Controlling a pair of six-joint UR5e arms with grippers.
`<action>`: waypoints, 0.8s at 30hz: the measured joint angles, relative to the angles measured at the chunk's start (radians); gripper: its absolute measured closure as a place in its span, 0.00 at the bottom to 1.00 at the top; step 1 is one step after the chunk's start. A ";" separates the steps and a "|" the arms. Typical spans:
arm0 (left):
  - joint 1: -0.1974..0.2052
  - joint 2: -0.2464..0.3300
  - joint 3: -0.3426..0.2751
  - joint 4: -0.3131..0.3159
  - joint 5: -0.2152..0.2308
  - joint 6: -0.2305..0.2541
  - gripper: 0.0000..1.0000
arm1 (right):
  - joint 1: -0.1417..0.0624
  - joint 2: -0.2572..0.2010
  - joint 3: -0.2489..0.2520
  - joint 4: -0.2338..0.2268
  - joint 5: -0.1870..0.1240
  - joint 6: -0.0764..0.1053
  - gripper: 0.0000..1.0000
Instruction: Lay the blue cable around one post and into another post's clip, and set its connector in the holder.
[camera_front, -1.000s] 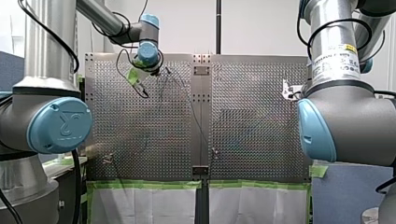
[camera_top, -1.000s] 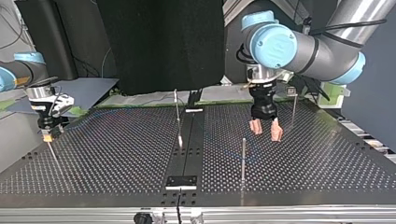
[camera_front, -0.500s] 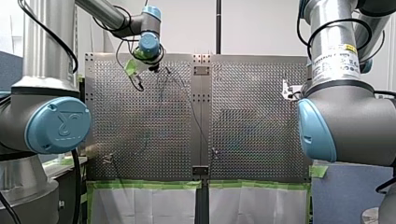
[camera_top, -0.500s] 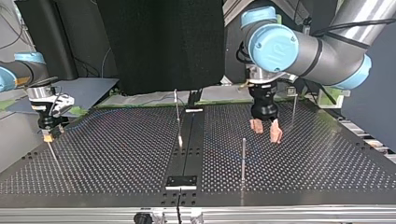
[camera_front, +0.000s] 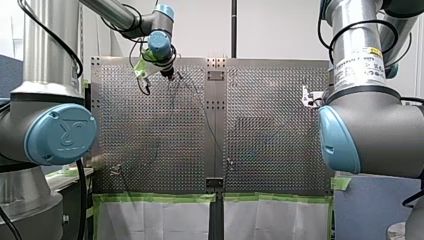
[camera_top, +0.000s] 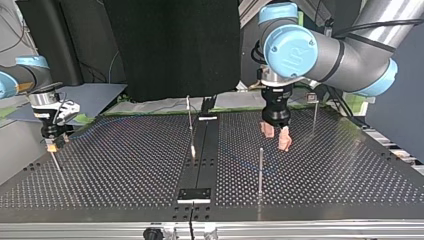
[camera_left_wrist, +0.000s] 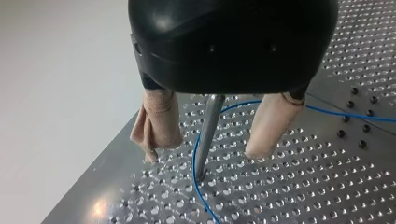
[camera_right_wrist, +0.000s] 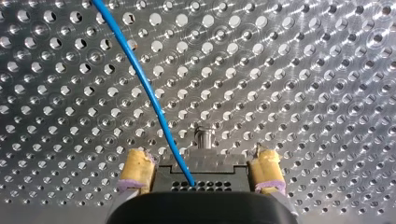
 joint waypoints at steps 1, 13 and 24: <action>0.000 0.000 0.002 0.000 0.004 0.009 0.00 | 0.000 0.000 0.000 0.000 0.000 0.000 0.00; -0.013 0.000 0.037 -0.003 0.031 0.107 0.00 | 0.001 0.000 -0.001 0.000 0.000 0.000 0.00; -0.015 0.000 0.039 -0.001 0.036 0.212 0.00 | 0.001 0.000 0.000 0.001 0.000 -0.001 0.00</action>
